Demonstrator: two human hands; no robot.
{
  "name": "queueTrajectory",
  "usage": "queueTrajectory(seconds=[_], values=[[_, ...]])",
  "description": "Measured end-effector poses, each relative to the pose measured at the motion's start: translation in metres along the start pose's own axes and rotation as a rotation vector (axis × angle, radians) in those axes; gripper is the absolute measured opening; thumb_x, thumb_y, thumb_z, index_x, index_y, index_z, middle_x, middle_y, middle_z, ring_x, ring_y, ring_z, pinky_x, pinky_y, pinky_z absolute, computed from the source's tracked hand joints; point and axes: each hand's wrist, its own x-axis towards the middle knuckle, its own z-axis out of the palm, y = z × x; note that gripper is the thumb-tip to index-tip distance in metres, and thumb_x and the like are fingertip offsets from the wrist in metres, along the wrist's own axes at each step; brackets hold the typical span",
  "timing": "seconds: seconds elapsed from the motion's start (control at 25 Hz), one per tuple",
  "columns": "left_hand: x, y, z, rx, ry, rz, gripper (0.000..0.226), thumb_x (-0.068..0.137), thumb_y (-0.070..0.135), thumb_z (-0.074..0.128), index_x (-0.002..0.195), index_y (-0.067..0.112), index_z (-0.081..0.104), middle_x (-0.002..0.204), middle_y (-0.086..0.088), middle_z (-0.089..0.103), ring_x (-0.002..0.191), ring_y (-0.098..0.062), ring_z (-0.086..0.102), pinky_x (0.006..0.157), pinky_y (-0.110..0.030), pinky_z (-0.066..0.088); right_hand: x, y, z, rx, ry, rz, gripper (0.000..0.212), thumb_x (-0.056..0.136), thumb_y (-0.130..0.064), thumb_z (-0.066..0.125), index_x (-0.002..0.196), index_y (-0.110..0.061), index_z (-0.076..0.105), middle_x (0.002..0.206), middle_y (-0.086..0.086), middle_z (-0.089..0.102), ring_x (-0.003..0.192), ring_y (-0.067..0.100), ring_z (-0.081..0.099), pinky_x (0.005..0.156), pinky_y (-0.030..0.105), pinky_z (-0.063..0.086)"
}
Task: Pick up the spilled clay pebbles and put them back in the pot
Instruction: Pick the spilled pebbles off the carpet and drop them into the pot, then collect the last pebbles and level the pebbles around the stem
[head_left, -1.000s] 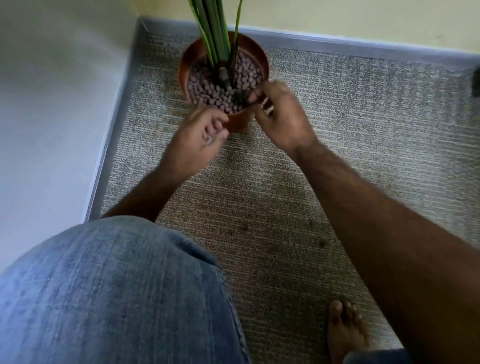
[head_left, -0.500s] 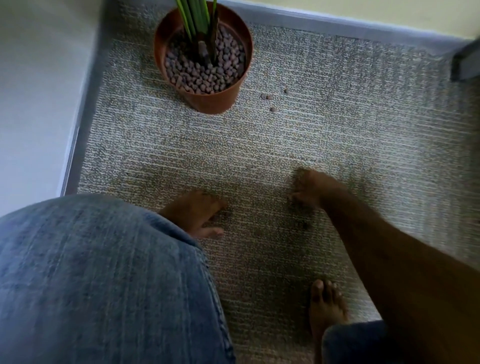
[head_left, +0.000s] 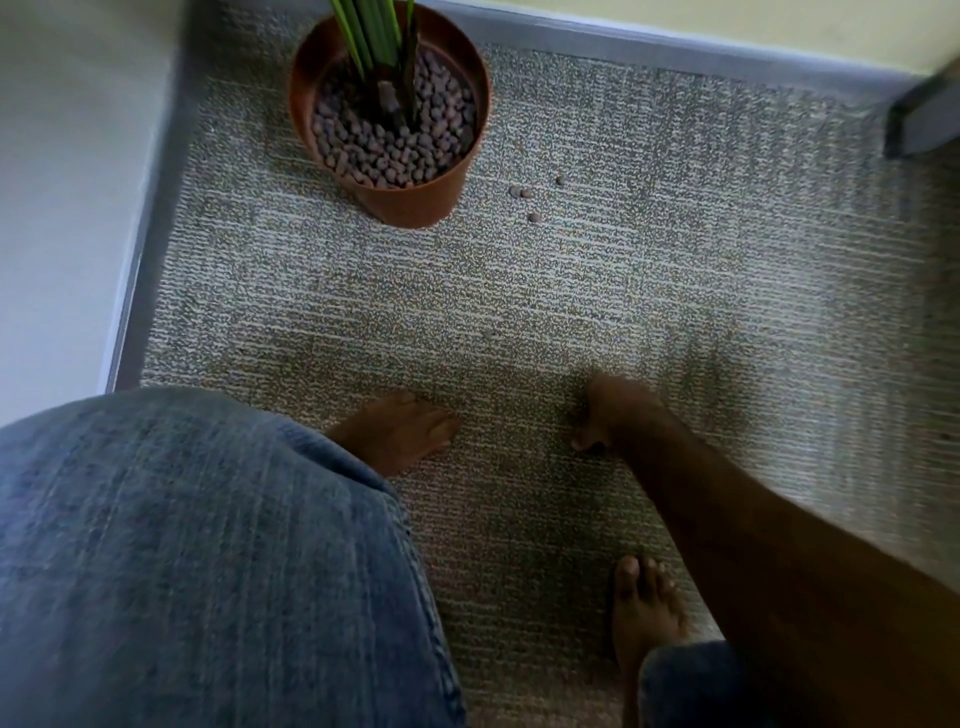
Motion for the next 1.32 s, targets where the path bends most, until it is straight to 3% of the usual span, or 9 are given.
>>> queueTrajectory(seconds=[0.12,0.4,0.56,0.64,0.8,0.88,1.04,1.2,1.32], values=[[-0.002,-0.002,0.004,0.017,0.089,0.068,0.017,0.088,0.027,0.071,0.090,0.014,0.083,0.077,0.003,0.076,0.069,-0.016,0.075,0.064,-0.024,0.058,-0.004,0.000,0.013,0.019,0.013,-0.021,0.069,0.070,-0.026,0.088,0.128,-0.006,0.056,0.131,0.019,0.062,0.121,0.032,0.061,0.096,0.034,0.051],[0.003,-0.008,0.004,-0.139,0.062,0.019,0.021,0.086,0.021,0.081,0.099,0.004,0.079,0.075,-0.010,0.074,0.062,-0.029,0.074,0.060,-0.035,0.063,-0.009,-0.003,0.035,0.018,0.149,-0.155,0.032,0.089,-0.011,0.065,0.119,-0.002,0.059,0.125,0.021,0.063,0.118,0.035,0.061,0.095,0.036,0.048],[0.010,-0.023,0.003,-0.321,-0.282,-0.218,0.037,0.109,0.035,0.045,0.133,0.013,0.062,0.118,-0.012,0.072,0.110,-0.031,0.069,0.098,-0.040,0.051,-0.007,0.004,0.036,0.048,0.153,-0.178,0.018,0.092,-0.011,0.059,0.106,-0.002,0.064,0.114,0.022,0.067,0.106,0.036,0.065,0.078,0.032,0.046],[0.014,-0.039,-0.005,-0.423,-0.186,-0.285,0.028,0.108,0.033,0.050,0.121,0.014,0.064,0.111,-0.010,0.073,0.104,-0.030,0.069,0.093,-0.041,0.051,-0.008,0.005,0.033,0.059,0.154,-0.165,0.016,0.093,-0.010,0.055,0.103,-0.001,0.064,0.110,0.024,0.068,0.102,0.037,0.066,0.073,0.031,0.044],[0.031,-0.066,-0.042,-0.399,0.129,-0.385,0.014,0.105,0.031,0.054,0.109,0.018,0.058,0.086,-0.008,0.074,0.075,-0.030,0.071,0.068,-0.043,0.058,-0.009,-0.004,0.002,0.092,0.155,-0.172,0.023,0.089,-0.005,0.060,0.110,0.000,0.067,0.111,0.023,0.070,0.103,0.032,0.068,0.086,0.034,0.051],[0.039,-0.082,-0.072,-0.346,0.296,-0.412,0.015,0.104,0.031,0.054,0.110,0.018,0.055,0.080,-0.008,0.072,0.067,-0.026,0.070,0.056,-0.039,0.057,-0.013,-0.020,-0.031,0.184,0.216,-0.217,0.021,0.087,-0.002,0.062,0.106,0.000,0.071,0.100,0.020,0.073,0.088,0.024,0.068,0.081,0.030,0.052],[0.053,-0.120,-0.125,-0.307,0.560,-0.571,0.022,0.105,0.032,0.052,0.118,0.014,0.053,0.088,-0.010,0.070,0.069,-0.022,0.063,0.059,-0.027,0.042,-0.035,-0.076,-0.110,0.581,0.285,-0.352,0.016,0.084,0.011,0.065,0.098,0.008,0.068,0.080,0.006,0.063,0.065,0.011,0.057,0.050,0.006,0.045],[0.062,-0.155,-0.145,-0.315,0.677,-0.824,0.030,0.107,0.033,0.046,0.118,0.008,0.056,0.091,-0.009,0.066,0.079,-0.024,0.061,0.063,-0.034,0.041,-0.049,-0.130,-0.180,0.578,0.479,-0.615,0.014,0.082,-0.001,0.073,0.095,-0.005,0.075,0.095,0.007,0.075,0.081,0.015,0.071,0.074,0.023,0.061],[0.066,-0.170,-0.140,-0.297,0.594,-0.896,0.033,0.106,0.033,0.046,0.121,0.006,0.057,0.103,-0.019,0.067,0.096,-0.036,0.064,0.076,-0.043,0.047,-0.036,-0.163,-0.204,0.569,0.531,-0.668,0.015,0.083,-0.006,0.072,0.097,-0.009,0.075,0.094,0.005,0.075,0.087,0.019,0.072,0.083,0.031,0.060]])
